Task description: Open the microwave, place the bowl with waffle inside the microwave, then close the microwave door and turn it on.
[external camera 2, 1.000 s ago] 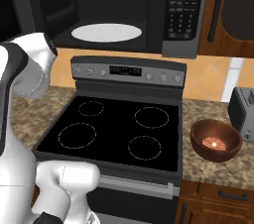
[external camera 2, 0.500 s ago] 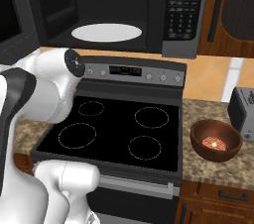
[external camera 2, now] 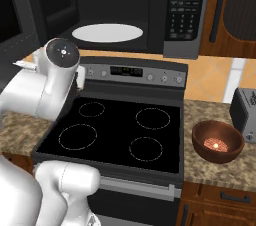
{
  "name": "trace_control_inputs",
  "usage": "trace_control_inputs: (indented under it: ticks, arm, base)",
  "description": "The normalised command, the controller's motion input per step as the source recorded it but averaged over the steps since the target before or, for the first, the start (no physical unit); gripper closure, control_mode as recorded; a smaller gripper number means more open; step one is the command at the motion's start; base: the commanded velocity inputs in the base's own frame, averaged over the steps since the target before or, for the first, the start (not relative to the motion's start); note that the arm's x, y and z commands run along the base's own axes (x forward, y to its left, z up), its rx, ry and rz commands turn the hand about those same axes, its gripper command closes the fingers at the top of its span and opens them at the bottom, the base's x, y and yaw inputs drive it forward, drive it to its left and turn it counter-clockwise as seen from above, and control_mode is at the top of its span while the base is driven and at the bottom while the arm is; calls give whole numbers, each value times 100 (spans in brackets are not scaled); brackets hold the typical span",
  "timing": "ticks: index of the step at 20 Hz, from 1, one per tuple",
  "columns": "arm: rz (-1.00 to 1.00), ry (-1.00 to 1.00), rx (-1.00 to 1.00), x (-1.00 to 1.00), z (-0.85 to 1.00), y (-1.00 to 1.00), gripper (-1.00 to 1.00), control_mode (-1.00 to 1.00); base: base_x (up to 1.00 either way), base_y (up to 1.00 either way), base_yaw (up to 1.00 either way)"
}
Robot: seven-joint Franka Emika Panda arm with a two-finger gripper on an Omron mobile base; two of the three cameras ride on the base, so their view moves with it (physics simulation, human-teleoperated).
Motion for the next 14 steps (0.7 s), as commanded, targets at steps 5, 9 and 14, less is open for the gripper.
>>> trace_control_inputs:
  ticks: [5,9,14]
  arm:
    - [-16,0,-11,71,-11,-72,-100,-100]
    - [-22,17,-23,56,-31,-65,-100,-100]
    - [-39,46,-26,55,-24,-58,-100,-100]
  base:
    - [0,0,0]
    - [0,0,0]
    - [0,0,0]
